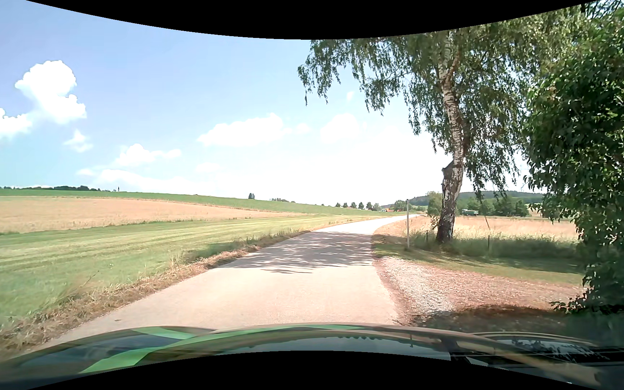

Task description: Follow the waypoints while adhering to traffic rules and regulations

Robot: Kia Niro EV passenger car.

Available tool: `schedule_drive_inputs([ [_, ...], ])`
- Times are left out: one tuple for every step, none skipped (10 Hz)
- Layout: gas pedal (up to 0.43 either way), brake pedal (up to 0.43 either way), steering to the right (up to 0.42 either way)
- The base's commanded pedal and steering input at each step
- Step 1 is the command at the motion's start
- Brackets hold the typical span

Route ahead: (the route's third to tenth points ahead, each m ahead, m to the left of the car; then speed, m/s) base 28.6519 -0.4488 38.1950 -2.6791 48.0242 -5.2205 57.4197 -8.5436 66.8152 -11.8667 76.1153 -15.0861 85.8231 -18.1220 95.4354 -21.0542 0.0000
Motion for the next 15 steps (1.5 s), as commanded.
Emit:
schedule_drive_inputs([
  [0.000, 0.213, 0.010],
  [0.000, 0.213, 0.010],
  [0.000, 0.213, 0.010],
  [0.000, 0.213, 0.010],
  [0.000, 0.213, 0.010],
  [0.000, 0.213, 0.010],
  [0.000, 0.213, 0.010],
  [0.000, 0.213, 0.010],
  [0.000, 0.213, 0.010],
  [0.000, 0.220, 0.010],
  [0.000, 0.213, 0.010],
  [0.000, 0.220, 0.010],
  [0.000, 0.220, 0.010],
  [0.000, 0.220, 0.010],
  [0.000, 0.220, 0.010],
])
